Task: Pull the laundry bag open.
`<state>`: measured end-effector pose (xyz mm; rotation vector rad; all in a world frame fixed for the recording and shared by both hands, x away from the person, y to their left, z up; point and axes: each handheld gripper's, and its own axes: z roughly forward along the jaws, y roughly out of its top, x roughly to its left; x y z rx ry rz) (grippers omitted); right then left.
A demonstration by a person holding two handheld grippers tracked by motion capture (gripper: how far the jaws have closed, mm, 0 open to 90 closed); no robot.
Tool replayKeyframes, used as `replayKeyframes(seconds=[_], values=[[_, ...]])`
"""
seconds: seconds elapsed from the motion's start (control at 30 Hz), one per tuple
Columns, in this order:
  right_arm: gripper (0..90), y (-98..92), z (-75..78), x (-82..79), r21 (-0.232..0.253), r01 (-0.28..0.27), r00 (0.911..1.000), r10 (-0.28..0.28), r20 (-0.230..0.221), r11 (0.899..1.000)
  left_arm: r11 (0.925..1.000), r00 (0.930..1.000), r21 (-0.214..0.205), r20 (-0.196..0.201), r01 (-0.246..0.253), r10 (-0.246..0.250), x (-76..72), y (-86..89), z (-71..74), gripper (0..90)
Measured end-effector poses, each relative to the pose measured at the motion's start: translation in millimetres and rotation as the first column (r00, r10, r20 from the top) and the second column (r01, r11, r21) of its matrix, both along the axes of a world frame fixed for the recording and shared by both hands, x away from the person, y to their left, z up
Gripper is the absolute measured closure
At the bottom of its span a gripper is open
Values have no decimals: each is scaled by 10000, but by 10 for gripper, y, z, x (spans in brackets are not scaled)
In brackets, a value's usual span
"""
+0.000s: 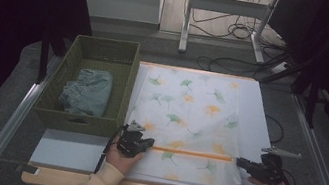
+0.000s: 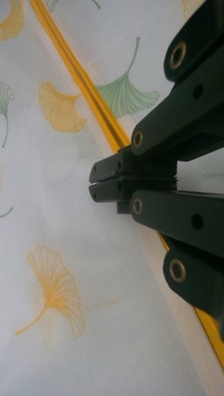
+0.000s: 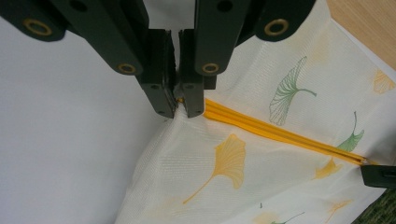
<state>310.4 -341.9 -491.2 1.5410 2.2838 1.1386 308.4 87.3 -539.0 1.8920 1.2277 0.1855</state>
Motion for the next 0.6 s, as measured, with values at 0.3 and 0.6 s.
replayKeyframes(seconds=[0.3,0.6], values=[[854,-10,1,-2,-18,32,10000,-32,4,10000,9997,9998,-126,-17,-220,220,-77,96,3,900],[854,-21,-4,-1,-12,37,10000,-37,-10,10000,9993,9994,-140,-39,-357,357,-107,142,-13,900]])
